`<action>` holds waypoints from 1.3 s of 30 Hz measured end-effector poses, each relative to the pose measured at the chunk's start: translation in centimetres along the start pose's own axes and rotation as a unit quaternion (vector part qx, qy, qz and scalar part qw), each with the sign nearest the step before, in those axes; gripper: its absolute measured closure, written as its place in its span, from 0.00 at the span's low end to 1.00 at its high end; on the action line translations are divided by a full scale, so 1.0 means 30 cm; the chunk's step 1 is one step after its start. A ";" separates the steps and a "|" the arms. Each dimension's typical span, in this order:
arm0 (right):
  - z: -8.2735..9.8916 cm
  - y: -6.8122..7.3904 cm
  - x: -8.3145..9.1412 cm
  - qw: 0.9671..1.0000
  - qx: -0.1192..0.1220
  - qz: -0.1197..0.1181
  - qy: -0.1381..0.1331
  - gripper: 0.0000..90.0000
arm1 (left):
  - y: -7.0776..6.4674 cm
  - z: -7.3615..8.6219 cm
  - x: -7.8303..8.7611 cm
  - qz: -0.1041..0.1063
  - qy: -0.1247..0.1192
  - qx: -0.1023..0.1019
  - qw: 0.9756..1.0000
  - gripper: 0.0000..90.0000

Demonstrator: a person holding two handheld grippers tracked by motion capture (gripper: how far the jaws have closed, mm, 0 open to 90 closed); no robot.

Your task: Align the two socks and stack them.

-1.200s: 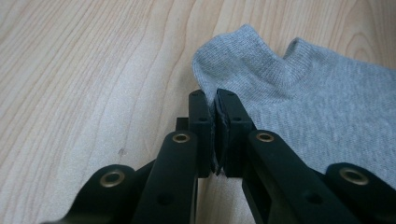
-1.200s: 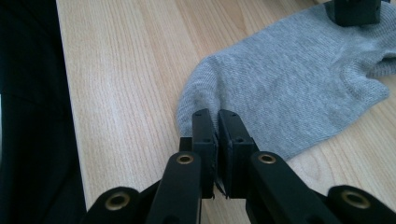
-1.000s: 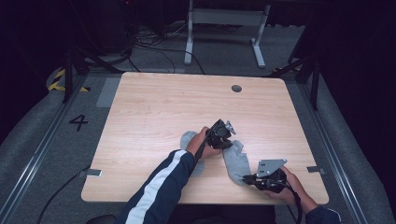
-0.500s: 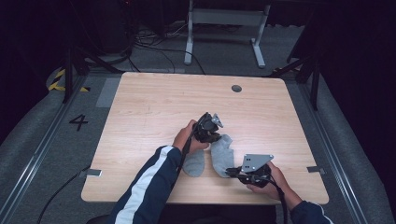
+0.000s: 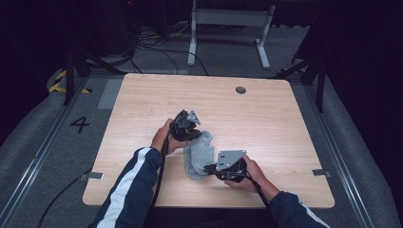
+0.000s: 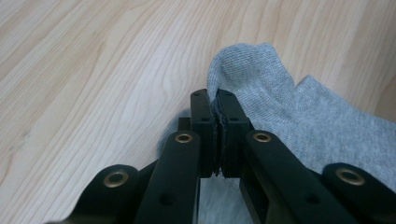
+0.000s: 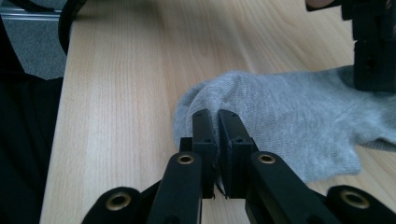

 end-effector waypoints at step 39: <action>0.068 0.079 -0.007 1.000 -0.002 -0.016 0.019 0.96 | -0.076 0.098 0.056 0.012 -0.030 -0.004 0.999 0.97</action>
Point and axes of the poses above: each handheld gripper's, and its own axes: x roughly backward along the jaws, z roughly out of its underside, y roughly to its left, the point moved 9 cm from there along -x, roughly forward along the jaws, and after that the axes turned 7 degrees about -x, right-handed, at the moved point
